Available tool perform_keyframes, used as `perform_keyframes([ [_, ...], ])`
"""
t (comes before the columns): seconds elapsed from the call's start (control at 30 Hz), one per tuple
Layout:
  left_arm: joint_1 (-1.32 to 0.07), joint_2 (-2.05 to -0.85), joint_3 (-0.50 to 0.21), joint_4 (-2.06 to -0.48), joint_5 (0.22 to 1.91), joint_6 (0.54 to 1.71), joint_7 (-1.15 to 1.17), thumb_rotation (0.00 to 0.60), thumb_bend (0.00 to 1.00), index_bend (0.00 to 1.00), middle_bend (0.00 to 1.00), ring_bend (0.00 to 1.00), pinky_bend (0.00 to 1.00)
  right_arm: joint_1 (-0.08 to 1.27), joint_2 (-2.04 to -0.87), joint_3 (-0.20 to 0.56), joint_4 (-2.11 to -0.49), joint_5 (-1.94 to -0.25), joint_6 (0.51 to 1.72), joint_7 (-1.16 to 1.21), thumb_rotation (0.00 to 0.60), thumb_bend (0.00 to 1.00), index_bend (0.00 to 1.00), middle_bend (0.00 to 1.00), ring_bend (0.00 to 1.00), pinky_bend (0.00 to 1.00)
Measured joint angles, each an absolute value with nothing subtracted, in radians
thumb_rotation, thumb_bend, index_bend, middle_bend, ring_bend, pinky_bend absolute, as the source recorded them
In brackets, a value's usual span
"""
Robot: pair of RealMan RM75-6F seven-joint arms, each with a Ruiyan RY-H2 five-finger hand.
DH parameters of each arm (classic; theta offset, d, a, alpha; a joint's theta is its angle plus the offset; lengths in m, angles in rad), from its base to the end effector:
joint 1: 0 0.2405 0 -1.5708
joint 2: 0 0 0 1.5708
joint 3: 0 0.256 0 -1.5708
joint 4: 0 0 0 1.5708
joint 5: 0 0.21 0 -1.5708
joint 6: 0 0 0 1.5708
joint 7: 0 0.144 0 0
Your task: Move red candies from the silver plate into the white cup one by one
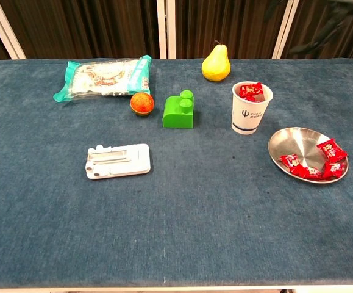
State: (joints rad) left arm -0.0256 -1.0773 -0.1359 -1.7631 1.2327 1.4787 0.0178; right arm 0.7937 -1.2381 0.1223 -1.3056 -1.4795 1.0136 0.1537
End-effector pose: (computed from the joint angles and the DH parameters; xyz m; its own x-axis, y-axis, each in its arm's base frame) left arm -0.3231 0.1733 0.1807 0.2828 -0.0475 0.9580 0.9240 0.2814 -0.2588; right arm -0.1753 -0.3981 0.1098 0.5112 -0.0472 0.8582 -0.7545 -0.5028 0.4218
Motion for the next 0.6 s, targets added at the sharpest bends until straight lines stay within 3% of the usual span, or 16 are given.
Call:
perform_keyframes([
  [0.1,-0.026,-1.079,-0.134,-1.763,1.238,1.481,0.023,0.6,0.35,0.17,0.0,0.0,0.0,0.714,-1.159,0.118,-1.404,-1.473,1.109,0.147,0.6,0.41,0.18,0.11,0.02,0.0],
  [0.27,-0.025,-1.081,-0.133,-1.764,1.243,1.487,0.028,0.6,0.35,0.17,0.0,0.0,0.0,0.551,-1.027,0.08,-1.543,-1.486,1.273,0.177,0.6,0.41,0.17,0.11,0.02,0.0],
  [0.6,-0.026,-1.082,-0.127,-1.76,1.256,1.488,0.035,0.6,0.35,0.17,0.0,0.0,0.0,0.316,-0.95,-0.014,-1.578,-1.509,1.444,0.21,0.6,0.41,0.17,0.1,0.02,0.0],
])
